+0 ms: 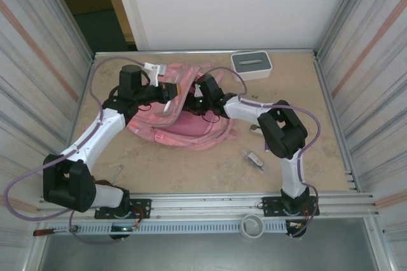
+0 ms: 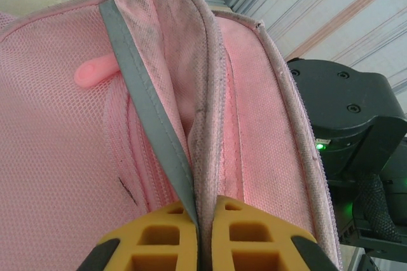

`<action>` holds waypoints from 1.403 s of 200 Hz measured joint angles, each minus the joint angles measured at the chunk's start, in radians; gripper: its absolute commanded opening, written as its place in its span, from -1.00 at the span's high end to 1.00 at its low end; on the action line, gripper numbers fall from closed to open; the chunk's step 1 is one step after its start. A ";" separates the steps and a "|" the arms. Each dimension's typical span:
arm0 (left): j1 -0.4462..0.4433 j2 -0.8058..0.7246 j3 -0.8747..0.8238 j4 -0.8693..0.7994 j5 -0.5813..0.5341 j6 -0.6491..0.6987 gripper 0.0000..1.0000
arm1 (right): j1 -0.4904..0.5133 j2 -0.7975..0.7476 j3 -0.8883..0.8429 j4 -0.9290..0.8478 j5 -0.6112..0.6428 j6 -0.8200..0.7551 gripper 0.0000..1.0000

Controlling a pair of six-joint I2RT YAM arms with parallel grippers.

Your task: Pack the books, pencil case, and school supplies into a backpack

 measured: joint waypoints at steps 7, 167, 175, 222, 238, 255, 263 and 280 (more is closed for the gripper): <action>0.000 0.000 -0.001 0.001 0.000 0.000 1.00 | 0.004 0.005 0.000 0.001 -0.003 0.000 0.34; 0.000 0.000 -0.026 0.043 0.000 -0.007 1.00 | 0.031 0.093 0.078 0.027 -0.027 0.006 0.38; 0.000 0.000 -0.032 0.051 -0.002 -0.008 1.00 | 0.031 0.107 0.099 0.023 -0.031 0.009 0.34; 0.014 -0.026 -0.061 0.073 -0.016 -0.011 1.00 | 0.011 0.050 0.025 0.029 -0.049 -0.015 0.02; 0.031 -0.036 -0.080 0.091 -0.018 -0.017 1.00 | -0.019 -0.083 -0.109 -0.004 -0.041 -0.056 -0.13; 0.050 -0.046 -0.094 0.106 -0.014 -0.027 1.00 | -0.055 -0.253 -0.233 -0.066 -0.006 -0.112 -0.32; 0.058 -0.049 -0.099 0.114 -0.011 -0.032 1.00 | -0.068 -0.330 -0.275 -0.096 0.023 -0.138 -0.39; 0.069 -0.051 -0.103 0.124 -0.002 -0.037 1.00 | -0.078 -0.491 -0.343 -0.166 0.102 -0.208 -0.51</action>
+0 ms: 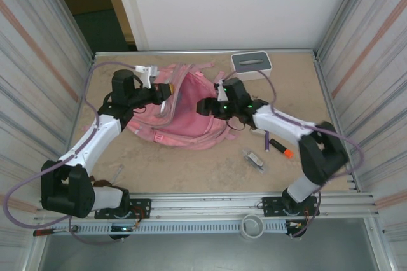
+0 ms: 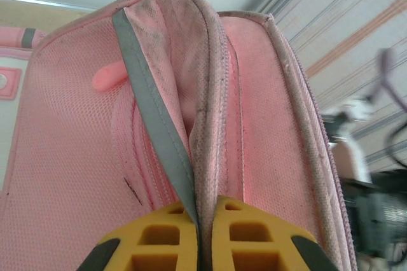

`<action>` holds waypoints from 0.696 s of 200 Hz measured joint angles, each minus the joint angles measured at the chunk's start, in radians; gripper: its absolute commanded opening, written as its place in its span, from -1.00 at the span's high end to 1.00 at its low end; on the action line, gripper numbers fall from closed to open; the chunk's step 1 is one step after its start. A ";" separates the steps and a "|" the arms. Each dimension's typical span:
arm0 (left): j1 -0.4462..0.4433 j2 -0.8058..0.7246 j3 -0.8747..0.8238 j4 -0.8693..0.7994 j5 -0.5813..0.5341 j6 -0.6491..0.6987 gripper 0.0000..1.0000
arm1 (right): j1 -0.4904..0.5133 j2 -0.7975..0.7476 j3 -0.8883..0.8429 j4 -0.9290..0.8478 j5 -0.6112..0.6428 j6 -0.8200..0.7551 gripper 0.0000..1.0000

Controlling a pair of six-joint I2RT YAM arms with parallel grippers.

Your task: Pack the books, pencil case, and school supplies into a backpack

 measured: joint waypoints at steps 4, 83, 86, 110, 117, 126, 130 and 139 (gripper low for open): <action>0.001 0.000 0.000 0.001 0.002 -0.001 1.00 | 0.000 -0.036 -0.013 -0.020 0.021 -0.012 -0.53; 0.003 0.000 -0.009 0.009 0.015 -0.005 1.00 | 0.007 -0.232 -0.190 -0.525 0.470 -0.149 -1.00; 0.003 0.001 -0.009 0.009 0.015 -0.005 1.00 | 0.013 -0.231 -0.196 -0.536 0.479 -0.144 -1.00; 0.003 0.005 -0.009 0.016 0.023 -0.005 1.00 | 0.051 -0.219 -0.238 -0.592 0.526 -0.116 -1.00; 0.003 0.008 -0.009 0.018 0.027 -0.005 1.00 | 0.059 -0.205 -0.245 -0.603 0.530 -0.109 -0.99; 0.003 0.011 -0.010 0.023 0.030 -0.005 1.00 | 0.067 -0.182 -0.250 -0.610 0.532 -0.102 -1.00; 0.003 0.013 -0.010 0.024 0.030 -0.005 1.00 | 0.071 -0.169 -0.251 -0.613 0.533 -0.101 -1.00; 0.003 0.014 -0.012 0.028 0.031 -0.005 1.00 | 0.077 -0.144 -0.251 -0.616 0.534 -0.092 -1.00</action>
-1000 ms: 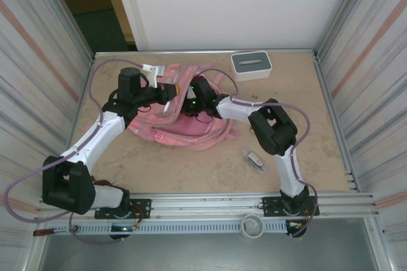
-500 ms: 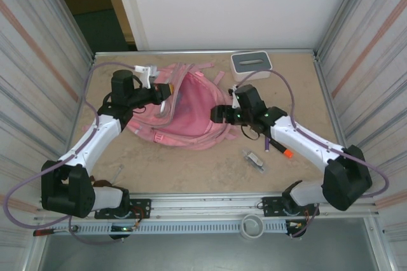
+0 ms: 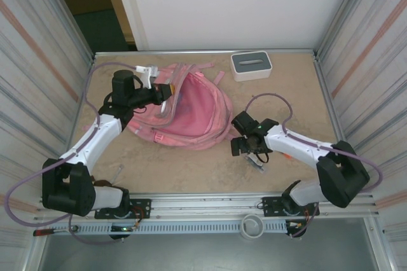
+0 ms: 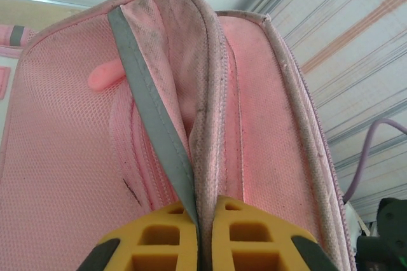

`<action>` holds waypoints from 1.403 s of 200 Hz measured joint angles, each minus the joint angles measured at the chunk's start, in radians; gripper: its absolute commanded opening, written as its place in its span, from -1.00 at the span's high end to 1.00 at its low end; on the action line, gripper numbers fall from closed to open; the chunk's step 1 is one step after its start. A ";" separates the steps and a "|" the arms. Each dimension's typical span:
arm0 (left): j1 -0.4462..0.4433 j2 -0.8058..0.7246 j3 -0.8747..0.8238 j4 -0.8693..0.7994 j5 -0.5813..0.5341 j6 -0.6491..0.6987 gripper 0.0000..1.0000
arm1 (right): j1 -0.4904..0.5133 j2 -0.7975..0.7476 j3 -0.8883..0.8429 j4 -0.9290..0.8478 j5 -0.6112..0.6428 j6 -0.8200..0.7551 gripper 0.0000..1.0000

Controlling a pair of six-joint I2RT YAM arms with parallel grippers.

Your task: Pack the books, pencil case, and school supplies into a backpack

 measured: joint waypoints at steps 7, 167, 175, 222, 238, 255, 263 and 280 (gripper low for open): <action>0.000 0.000 -0.003 0.003 0.002 0.000 1.00 | 0.008 0.019 0.000 -0.001 0.000 0.007 -1.00; 0.000 0.013 -0.014 0.030 0.035 -0.012 1.00 | 0.102 0.097 -0.026 0.062 -0.087 0.086 0.27; 0.000 0.013 -0.016 0.032 0.036 -0.013 1.00 | 0.105 0.097 -0.025 0.061 -0.091 0.085 0.30; 0.000 0.014 -0.020 0.040 0.042 -0.016 1.00 | 0.076 -0.009 0.007 0.043 -0.097 0.085 0.38; 0.000 0.015 -0.021 0.046 0.046 -0.019 1.00 | 0.032 -0.106 0.026 0.087 -0.120 0.085 0.40; 0.003 0.017 -0.022 0.048 0.050 -0.022 1.00 | -0.010 -0.181 0.038 0.193 -0.167 0.092 0.40; 0.004 0.017 -0.022 0.049 0.050 -0.022 1.00 | -0.022 -0.188 0.050 0.250 -0.191 0.097 0.39; 0.005 0.017 -0.022 0.051 0.051 -0.027 1.00 | -0.027 -0.124 0.118 0.361 -0.243 0.114 0.39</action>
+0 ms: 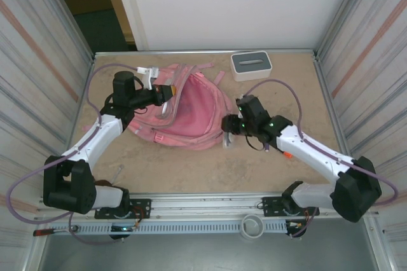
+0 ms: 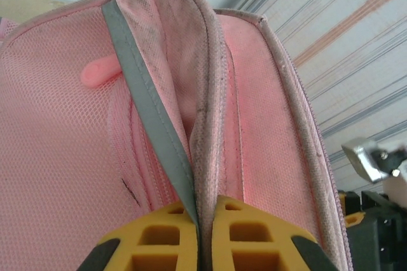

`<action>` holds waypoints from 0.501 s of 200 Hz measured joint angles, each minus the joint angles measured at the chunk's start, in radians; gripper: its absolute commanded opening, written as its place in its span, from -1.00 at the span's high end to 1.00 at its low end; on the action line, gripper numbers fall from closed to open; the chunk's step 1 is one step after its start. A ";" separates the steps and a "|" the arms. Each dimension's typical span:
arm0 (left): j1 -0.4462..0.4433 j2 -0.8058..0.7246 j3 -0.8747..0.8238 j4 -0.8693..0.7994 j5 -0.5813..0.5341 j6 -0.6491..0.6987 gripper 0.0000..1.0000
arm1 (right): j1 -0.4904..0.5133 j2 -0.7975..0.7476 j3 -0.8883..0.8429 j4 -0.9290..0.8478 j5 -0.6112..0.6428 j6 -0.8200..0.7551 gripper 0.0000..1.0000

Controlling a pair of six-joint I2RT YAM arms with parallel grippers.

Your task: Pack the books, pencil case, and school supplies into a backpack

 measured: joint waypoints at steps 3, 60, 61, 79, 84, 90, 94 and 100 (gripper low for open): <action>0.000 0.000 0.000 0.000 0.000 -0.001 1.00 | 0.000 0.017 0.017 0.018 -0.010 0.004 0.39; 0.000 -0.006 0.000 -0.002 -0.001 -0.010 1.00 | 0.000 0.480 0.343 0.309 -0.113 0.132 0.17; 0.000 -0.006 0.000 -0.002 -0.001 -0.010 1.00 | 0.000 0.485 0.346 0.311 -0.114 0.133 0.15; 0.002 -0.007 0.000 -0.003 -0.001 -0.010 1.00 | 0.000 0.619 0.438 0.340 -0.138 0.169 -0.04; 0.002 -0.007 0.000 -0.003 -0.001 -0.010 1.00 | -0.002 0.644 0.455 0.344 -0.145 0.175 -0.10; 0.002 -0.007 0.000 -0.003 -0.001 -0.010 1.00 | -0.003 0.676 0.474 0.349 -0.163 0.182 -0.17; 0.002 -0.007 0.000 -0.004 -0.001 -0.010 1.00 | -0.003 0.691 0.481 0.351 -0.172 0.188 -0.21; 0.002 -0.008 0.000 -0.004 -0.002 -0.010 1.00 | -0.003 0.710 0.487 0.354 -0.188 0.190 -0.26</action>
